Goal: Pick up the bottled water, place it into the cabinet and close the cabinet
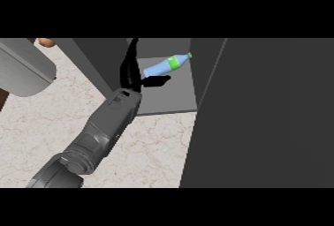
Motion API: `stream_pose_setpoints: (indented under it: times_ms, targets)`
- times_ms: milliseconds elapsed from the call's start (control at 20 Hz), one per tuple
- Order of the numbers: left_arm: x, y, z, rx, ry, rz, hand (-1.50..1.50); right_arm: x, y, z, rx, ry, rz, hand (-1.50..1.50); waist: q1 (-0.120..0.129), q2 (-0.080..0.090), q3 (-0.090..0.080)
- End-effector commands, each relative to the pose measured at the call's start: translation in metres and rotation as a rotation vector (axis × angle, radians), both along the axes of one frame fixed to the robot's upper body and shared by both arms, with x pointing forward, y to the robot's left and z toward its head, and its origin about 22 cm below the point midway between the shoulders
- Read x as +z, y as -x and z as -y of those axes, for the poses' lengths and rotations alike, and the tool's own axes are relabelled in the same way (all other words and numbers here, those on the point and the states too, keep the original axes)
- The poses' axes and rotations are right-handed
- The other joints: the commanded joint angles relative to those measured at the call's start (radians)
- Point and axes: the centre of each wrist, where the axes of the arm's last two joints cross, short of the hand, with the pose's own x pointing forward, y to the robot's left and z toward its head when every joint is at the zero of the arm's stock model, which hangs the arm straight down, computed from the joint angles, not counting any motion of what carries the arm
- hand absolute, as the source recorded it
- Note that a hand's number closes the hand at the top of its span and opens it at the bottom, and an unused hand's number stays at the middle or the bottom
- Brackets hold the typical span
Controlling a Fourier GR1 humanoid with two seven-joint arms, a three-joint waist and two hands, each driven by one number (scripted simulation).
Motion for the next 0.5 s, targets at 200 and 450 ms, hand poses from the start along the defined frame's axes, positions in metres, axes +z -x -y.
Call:
stream_pose_setpoints:
  times_ms: [200,450]
  targets:
    - [0.004,0.000,0.002,-0.137,0.155,0.117,-1.50,0.017,0.015,0.005,0.016,-0.019,0.025,-1.50,0.000,-0.006,-0.001]
    - [0.019,-0.005,0.006,-0.289,0.326,0.200,1.50,0.011,0.008,0.002,0.013,-0.023,-0.001,-1.50,0.012,-0.009,0.000]
